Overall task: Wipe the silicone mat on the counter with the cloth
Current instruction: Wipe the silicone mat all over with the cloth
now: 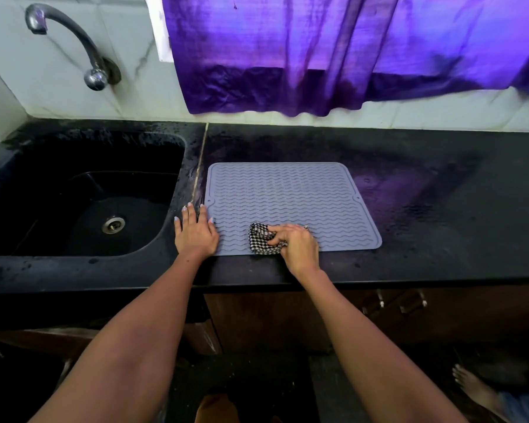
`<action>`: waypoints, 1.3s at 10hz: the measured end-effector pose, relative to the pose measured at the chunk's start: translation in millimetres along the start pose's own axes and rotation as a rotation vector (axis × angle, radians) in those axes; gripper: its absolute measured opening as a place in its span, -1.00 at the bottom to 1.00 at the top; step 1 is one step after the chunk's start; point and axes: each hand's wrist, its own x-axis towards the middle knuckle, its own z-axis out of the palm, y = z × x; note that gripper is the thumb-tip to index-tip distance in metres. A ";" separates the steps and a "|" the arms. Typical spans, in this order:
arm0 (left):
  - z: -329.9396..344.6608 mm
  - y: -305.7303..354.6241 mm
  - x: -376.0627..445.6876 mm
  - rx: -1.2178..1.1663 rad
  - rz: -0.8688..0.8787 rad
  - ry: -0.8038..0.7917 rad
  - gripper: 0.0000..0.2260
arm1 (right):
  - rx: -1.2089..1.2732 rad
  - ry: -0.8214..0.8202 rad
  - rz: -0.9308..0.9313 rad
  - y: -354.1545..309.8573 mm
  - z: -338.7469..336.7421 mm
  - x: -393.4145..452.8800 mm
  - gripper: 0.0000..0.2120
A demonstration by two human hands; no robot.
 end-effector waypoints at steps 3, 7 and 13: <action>-3.7 -5.9 0.1 0.008 0.013 0.010 -0.53 | -0.035 0.089 0.152 16.0 -23.6 -0.5 -0.53; 2.1 -17.8 4.2 0.067 0.037 0.006 -0.52 | -0.349 -0.007 -0.007 34.7 -7.8 -14.0 -0.49; 7.7 -20.6 5.1 0.043 0.048 0.073 -0.54 | -0.406 -0.007 0.247 49.6 -28.8 4.9 -0.54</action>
